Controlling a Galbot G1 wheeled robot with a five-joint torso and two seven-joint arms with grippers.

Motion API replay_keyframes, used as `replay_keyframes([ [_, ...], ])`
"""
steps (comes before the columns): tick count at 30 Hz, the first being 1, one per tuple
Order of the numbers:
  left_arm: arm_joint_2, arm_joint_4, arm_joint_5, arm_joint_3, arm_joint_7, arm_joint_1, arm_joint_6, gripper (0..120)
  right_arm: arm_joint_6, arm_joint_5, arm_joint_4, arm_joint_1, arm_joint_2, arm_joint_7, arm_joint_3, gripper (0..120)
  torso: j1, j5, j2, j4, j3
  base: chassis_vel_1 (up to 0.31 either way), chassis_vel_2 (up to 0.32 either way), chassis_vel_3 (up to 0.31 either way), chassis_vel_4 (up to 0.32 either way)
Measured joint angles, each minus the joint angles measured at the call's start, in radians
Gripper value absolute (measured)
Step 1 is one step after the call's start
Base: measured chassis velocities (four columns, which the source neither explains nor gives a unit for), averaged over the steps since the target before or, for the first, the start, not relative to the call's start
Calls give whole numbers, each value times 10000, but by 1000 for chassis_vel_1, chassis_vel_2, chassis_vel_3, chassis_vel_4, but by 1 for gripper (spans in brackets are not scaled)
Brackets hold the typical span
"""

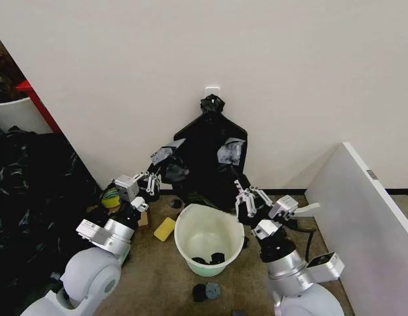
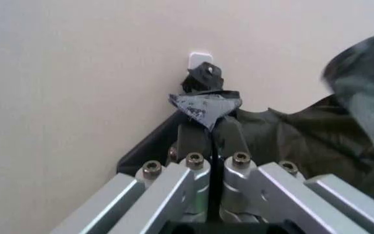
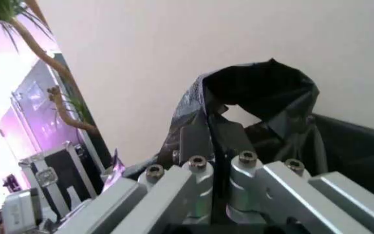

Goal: Place the garbage bag over the trash bin.

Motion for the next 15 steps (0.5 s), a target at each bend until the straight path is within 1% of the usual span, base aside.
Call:
replay_keyframes([
  [11,-511,456,210,610,0,297,131,0,-132,124,-991,328,12,208,6,0,0,0,-1,1,0,0,0,0,0],
  [15,-635,694,120,796,0,297,204,0,-246,-160,-1445,406,-14,546,-27,0,0,0,-2,1,0,0,0,0,0],
])
